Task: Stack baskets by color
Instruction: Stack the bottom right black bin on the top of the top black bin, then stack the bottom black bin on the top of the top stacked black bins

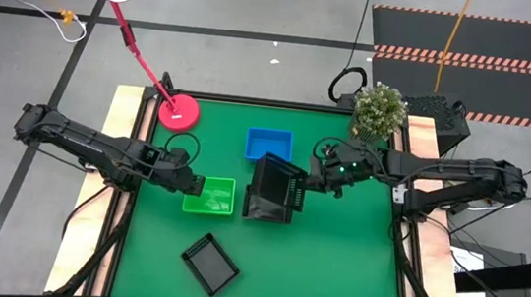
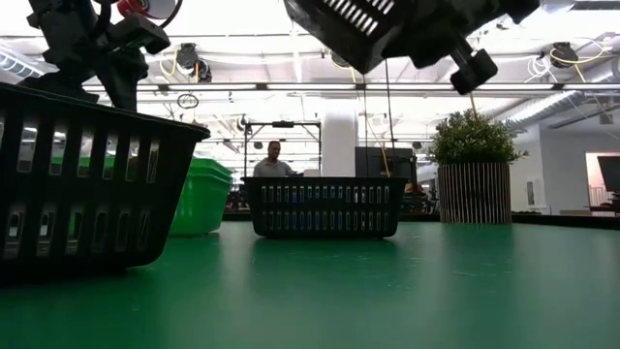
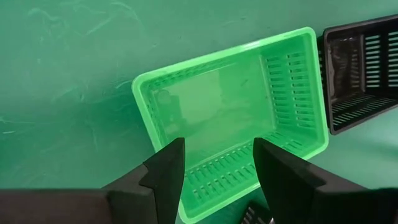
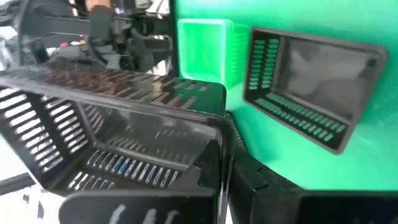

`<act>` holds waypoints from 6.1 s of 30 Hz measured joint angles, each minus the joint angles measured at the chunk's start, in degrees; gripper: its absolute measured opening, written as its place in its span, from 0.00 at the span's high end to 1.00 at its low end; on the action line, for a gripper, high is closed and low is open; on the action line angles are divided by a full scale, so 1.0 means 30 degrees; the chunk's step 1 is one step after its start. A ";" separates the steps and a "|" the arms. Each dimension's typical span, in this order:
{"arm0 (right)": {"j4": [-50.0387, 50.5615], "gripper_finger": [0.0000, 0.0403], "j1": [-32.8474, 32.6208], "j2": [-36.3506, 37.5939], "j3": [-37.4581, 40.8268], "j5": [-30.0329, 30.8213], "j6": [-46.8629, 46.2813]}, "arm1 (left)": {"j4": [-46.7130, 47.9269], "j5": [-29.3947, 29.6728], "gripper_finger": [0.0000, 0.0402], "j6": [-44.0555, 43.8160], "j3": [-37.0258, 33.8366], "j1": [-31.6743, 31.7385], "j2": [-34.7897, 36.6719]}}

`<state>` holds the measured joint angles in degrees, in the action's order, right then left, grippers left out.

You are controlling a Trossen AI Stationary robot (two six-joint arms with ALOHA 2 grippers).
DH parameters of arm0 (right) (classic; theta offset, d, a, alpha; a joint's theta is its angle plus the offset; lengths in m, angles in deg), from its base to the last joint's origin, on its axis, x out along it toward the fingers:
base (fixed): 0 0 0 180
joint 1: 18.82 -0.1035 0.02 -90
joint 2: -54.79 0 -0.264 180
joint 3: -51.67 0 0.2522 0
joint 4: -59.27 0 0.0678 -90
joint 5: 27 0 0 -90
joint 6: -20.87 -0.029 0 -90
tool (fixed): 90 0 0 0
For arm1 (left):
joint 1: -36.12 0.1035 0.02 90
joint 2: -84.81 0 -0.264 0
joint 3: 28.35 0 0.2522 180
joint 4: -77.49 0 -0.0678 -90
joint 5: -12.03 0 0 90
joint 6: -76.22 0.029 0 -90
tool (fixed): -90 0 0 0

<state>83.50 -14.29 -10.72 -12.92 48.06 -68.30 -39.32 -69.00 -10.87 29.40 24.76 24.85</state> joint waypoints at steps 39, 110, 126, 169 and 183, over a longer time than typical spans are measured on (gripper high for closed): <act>0.0244 0.99 0.0244 -0.6871 0.0000 -0.0943 0.0555 | 0.0074 0.0503 0.52 0.1366 0.0000 0.0007 0.0007; 0.0636 0.65 0.0244 -0.2864 0.0015 -0.0629 0.5257 | -0.3715 -0.0601 0.52 -0.1993 0.2018 -0.7207 -0.1663; 0.1876 0.65 0.0244 -0.0947 0.0015 -0.1632 0.8161 | -0.4545 -0.3187 0.52 -0.3150 0.2011 -0.7337 -0.6652; -0.4227 0.65 -0.4706 -0.0583 -0.0153 0.7332 -0.0993 | -0.2170 -0.1350 0.98 0.1657 0.6722 -0.3290 -0.4966; 0.1205 0.65 -0.4966 -0.0855 -0.3235 0.9952 0.0245 | 0.0189 0.3039 0.98 0.4800 0.8874 0.1574 -0.4991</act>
<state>87.11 -29.19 -13.29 -22.63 77.91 -67.57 -38.75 -59.88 3.53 56.02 29.48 9.87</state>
